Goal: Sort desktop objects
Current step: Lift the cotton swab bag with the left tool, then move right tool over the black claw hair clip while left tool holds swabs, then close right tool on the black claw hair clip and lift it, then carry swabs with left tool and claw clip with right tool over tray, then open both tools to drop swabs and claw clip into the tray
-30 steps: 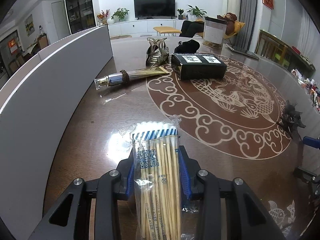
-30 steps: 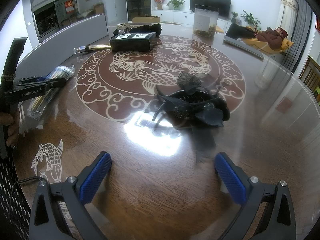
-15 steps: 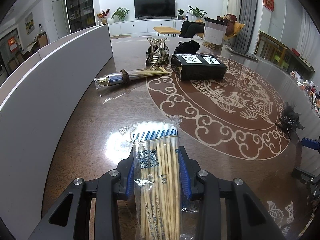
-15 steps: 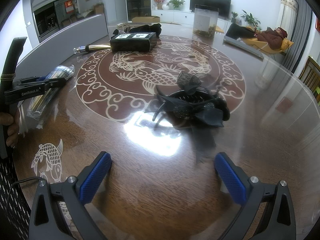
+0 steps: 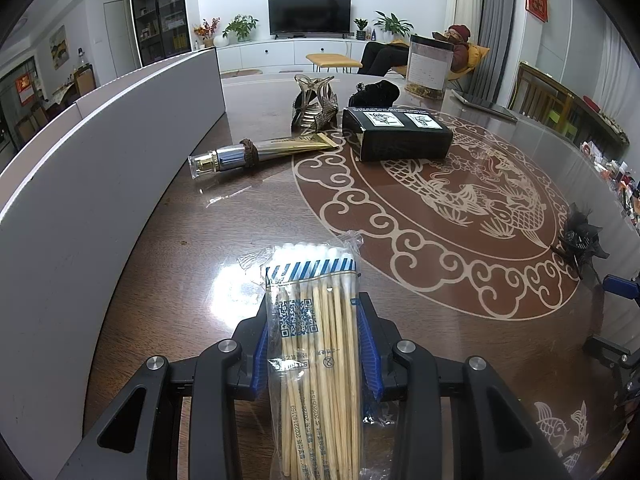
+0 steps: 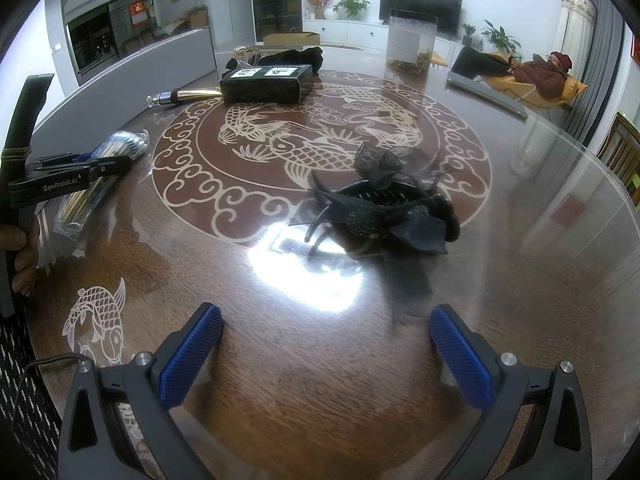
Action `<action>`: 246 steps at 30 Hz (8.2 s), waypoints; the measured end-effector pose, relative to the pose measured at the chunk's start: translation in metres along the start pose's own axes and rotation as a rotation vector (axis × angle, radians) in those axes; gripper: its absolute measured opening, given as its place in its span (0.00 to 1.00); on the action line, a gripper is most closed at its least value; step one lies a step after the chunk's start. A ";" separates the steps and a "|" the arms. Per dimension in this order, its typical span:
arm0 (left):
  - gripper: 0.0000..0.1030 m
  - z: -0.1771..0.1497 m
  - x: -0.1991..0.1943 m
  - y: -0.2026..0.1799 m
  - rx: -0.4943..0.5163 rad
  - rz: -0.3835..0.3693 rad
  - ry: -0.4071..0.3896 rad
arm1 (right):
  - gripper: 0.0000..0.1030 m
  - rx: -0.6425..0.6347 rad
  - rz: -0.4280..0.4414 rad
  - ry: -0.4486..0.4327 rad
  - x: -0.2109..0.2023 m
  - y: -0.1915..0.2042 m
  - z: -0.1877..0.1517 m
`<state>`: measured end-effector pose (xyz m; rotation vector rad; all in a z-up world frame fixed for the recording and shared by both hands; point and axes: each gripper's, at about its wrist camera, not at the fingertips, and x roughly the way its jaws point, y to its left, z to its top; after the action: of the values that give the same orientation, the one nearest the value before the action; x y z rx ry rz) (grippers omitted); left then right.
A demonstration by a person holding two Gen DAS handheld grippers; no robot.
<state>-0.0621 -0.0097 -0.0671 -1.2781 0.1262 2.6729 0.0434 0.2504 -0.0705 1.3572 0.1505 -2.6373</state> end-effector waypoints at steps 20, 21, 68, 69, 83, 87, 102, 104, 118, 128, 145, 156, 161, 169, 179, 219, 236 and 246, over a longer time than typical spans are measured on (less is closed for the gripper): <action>0.37 -0.001 0.000 0.001 -0.005 -0.011 0.000 | 1.00 0.061 0.075 -0.023 0.048 -0.017 0.067; 0.37 -0.001 0.000 0.001 -0.005 -0.011 0.000 | 1.00 0.029 0.123 -0.023 0.051 -0.006 0.072; 1.00 0.001 0.012 0.008 -0.063 0.050 0.071 | 1.00 -0.172 0.126 -0.003 0.035 0.067 0.034; 1.00 0.001 0.012 0.008 -0.063 0.050 0.071 | 1.00 -0.170 0.126 -0.002 0.037 0.067 0.035; 1.00 0.001 0.013 0.007 -0.063 0.052 0.071 | 1.00 -0.168 0.124 -0.002 0.038 0.067 0.035; 1.00 0.003 0.013 0.007 -0.070 0.059 0.071 | 1.00 -0.168 0.124 -0.001 0.039 0.066 0.035; 1.00 0.003 0.013 0.008 -0.080 0.063 0.070 | 1.00 -0.168 0.124 -0.001 0.039 0.066 0.035; 1.00 0.002 0.013 0.008 -0.082 0.066 0.070 | 1.00 -0.168 0.124 -0.001 0.038 0.066 0.035; 1.00 0.002 0.013 0.009 -0.085 0.068 0.069 | 1.00 -0.168 0.124 -0.001 0.038 0.067 0.035; 1.00 0.001 0.012 0.009 -0.093 0.073 0.067 | 1.00 -0.167 0.124 -0.001 0.038 0.066 0.035; 1.00 -0.002 0.009 0.009 -0.110 0.088 0.067 | 1.00 -0.167 0.125 -0.001 0.037 0.066 0.035; 1.00 -0.008 0.005 0.010 -0.137 0.107 0.073 | 1.00 -0.167 0.125 -0.001 0.038 0.066 0.035; 1.00 -0.010 0.003 0.009 -0.144 0.112 0.075 | 1.00 -0.167 0.124 -0.001 0.038 0.066 0.035; 1.00 -0.010 0.002 0.009 -0.131 0.098 0.084 | 1.00 -0.168 0.123 -0.002 0.038 0.066 0.034; 0.33 -0.010 -0.007 -0.008 -0.039 0.047 0.011 | 1.00 -0.193 0.163 0.001 0.037 0.064 0.037; 0.29 -0.006 -0.170 0.093 -0.239 -0.130 -0.216 | 0.40 -0.076 0.420 -0.196 -0.055 0.104 0.098; 0.32 0.037 -0.101 0.299 -0.458 0.123 0.043 | 0.51 -0.344 0.489 -0.078 0.074 0.377 0.309; 0.64 0.028 -0.104 0.288 -0.447 0.173 0.063 | 0.94 -0.333 0.487 -0.098 0.053 0.346 0.297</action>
<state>-0.0759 -0.3004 0.0316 -1.5338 -0.3929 2.9148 -0.1555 -0.1445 0.0545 1.0013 0.2058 -2.1502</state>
